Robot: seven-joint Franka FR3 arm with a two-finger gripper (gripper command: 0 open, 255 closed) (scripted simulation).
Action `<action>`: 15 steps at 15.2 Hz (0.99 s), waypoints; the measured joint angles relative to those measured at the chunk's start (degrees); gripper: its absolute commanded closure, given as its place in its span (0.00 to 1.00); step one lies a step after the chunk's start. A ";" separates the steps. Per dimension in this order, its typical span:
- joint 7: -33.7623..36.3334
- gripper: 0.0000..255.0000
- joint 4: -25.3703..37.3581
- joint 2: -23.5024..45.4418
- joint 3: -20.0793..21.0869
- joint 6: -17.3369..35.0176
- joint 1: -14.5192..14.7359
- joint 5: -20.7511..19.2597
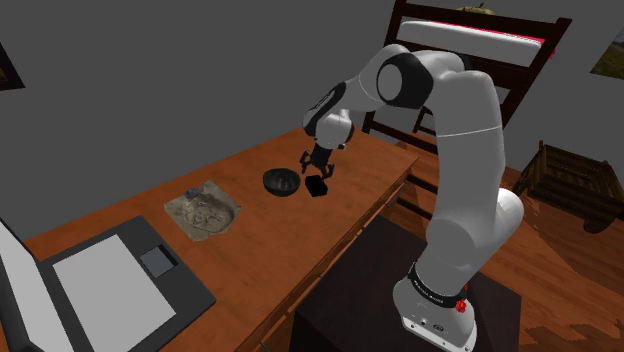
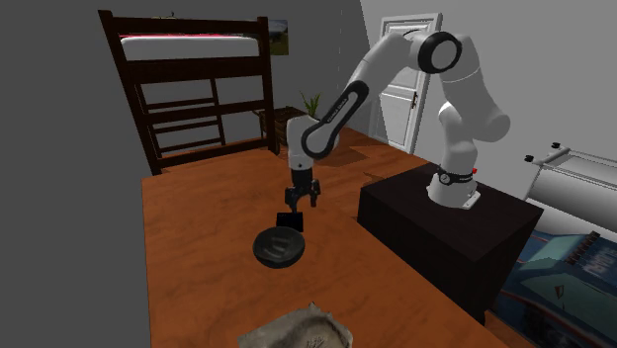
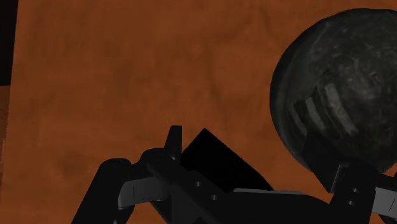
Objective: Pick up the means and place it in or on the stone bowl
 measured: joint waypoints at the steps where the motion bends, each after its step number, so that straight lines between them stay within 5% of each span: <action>1: 0.59 0.00 1.31 1.73 -0.09 0.61 -0.62 0.91; 5: 2.48 0.00 5.44 7.24 -0.46 2.53 -3.13 4.03; 15: 2.06 0.00 8.16 12.89 1.09 5.83 -3.58 6.01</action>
